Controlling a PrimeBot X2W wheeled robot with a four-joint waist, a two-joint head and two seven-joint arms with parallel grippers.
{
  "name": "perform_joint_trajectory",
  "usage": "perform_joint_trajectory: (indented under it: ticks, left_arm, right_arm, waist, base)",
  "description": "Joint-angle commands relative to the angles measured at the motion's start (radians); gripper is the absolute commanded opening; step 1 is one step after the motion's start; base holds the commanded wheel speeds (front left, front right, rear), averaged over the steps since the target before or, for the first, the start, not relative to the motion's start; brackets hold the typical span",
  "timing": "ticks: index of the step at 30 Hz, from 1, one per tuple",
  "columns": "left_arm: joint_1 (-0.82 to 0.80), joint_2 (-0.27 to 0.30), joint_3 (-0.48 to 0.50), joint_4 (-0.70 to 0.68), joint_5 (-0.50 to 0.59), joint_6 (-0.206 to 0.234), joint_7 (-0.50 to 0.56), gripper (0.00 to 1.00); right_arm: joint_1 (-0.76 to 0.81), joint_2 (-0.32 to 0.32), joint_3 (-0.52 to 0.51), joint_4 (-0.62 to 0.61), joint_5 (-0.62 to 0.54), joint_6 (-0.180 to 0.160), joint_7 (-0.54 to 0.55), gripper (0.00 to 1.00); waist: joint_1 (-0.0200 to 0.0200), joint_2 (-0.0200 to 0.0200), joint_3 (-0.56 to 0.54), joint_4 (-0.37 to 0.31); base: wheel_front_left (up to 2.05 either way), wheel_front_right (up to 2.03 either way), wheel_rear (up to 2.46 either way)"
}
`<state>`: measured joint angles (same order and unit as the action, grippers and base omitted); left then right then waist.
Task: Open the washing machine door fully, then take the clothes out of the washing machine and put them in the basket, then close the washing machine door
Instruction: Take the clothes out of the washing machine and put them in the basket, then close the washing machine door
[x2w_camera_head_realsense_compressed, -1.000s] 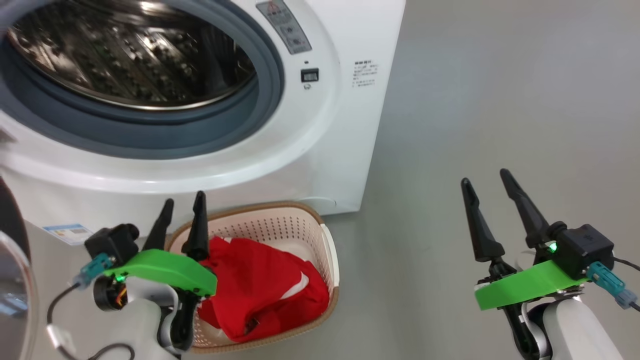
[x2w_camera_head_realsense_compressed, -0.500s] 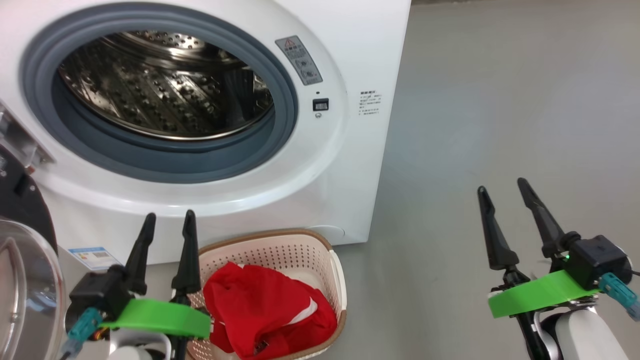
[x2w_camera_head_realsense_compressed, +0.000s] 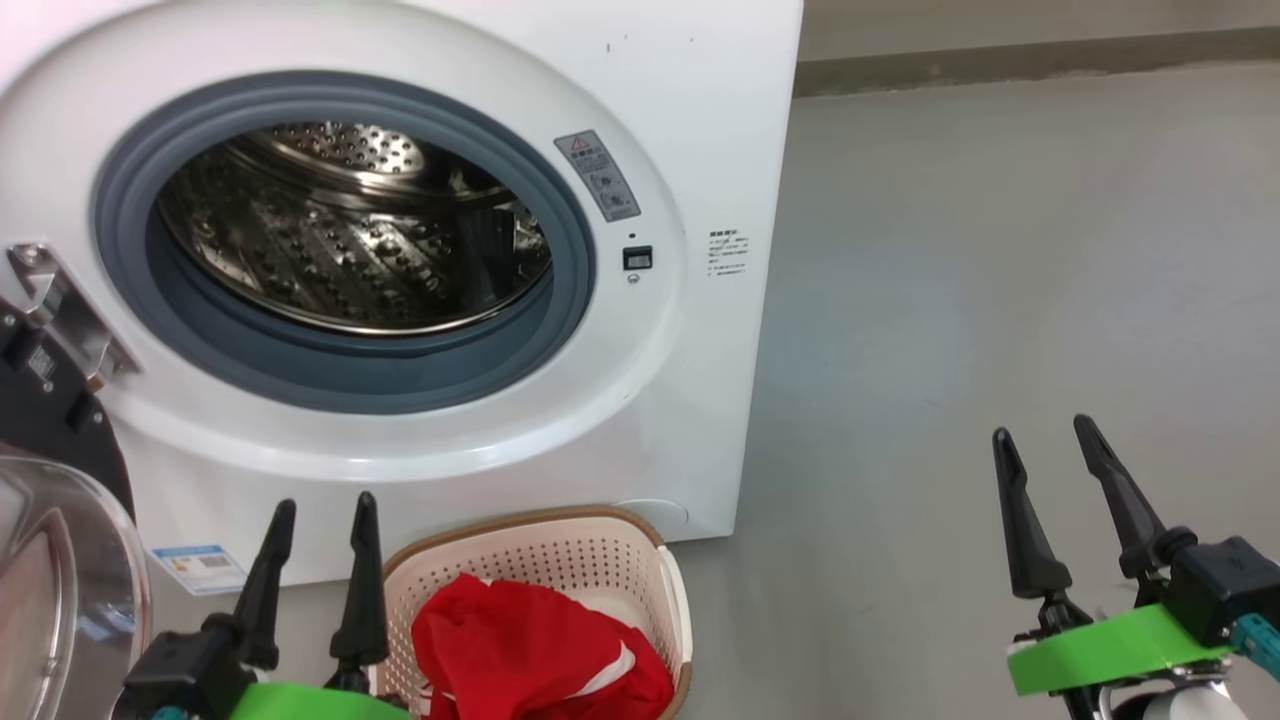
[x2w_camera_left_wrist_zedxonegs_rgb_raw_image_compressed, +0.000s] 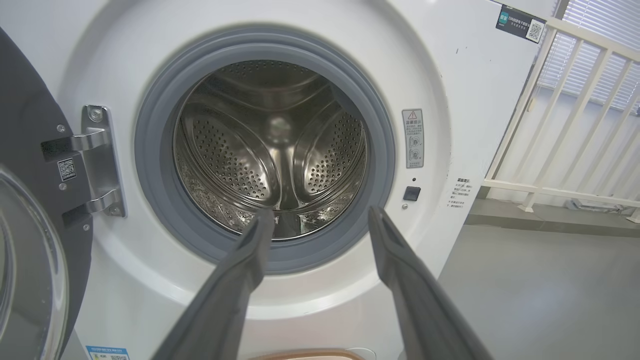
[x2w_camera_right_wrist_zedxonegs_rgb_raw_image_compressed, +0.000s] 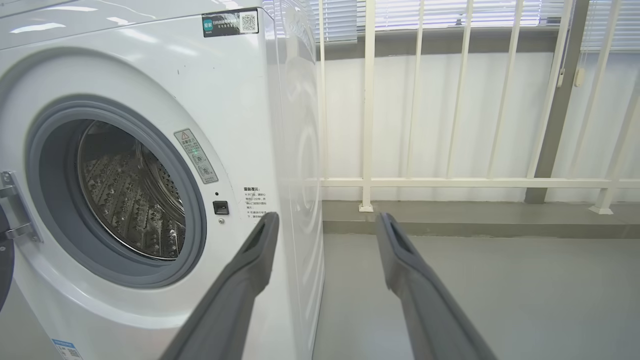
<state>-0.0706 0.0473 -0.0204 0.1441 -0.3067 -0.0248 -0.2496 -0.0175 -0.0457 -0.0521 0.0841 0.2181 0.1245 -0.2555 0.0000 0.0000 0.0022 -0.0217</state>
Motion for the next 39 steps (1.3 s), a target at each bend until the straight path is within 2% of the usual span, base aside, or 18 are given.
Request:
perform_joint_trajectory:
  ticks: [1, 10, 26, 39]
  left_arm:
    - [-0.009, 0.015, 0.036, -0.034, 0.009, 0.009, -0.012, 1.00]
    - [0.048, 0.035, 0.048, -0.081, -0.004, 0.010, -0.005, 1.00]
    - [0.077, 0.036, 0.040, -0.121, -0.011, 0.042, 0.014, 1.00]
    - [0.082, 0.036, 0.030, -0.135, -0.018, 0.057, 0.017, 1.00]
  right_arm:
    - [-0.008, -0.004, 0.020, -0.031, -0.012, 0.006, -0.006, 1.00]
    - [0.032, -0.004, -0.002, -0.058, -0.012, 0.006, -0.006, 1.00]
    - [0.039, -0.004, 0.003, -0.059, -0.001, 0.006, -0.006, 1.00]
    - [0.038, -0.004, 0.001, -0.056, 0.001, 0.006, -0.006, 1.00]
  waist:
    - [0.0000, 0.0000, -0.010, -0.009]
    - [0.0000, 0.0000, -0.031, -0.025]
    - [0.0000, 0.0000, -0.033, -0.024]
    - [0.0000, 0.0000, -0.029, -0.022]
  base:
    - [0.00, 0.00, 0.00]
    - [0.00, 0.00, 0.00]
    - [-0.04, 0.04, 0.00]
    - [-1.24, 1.24, 0.00]
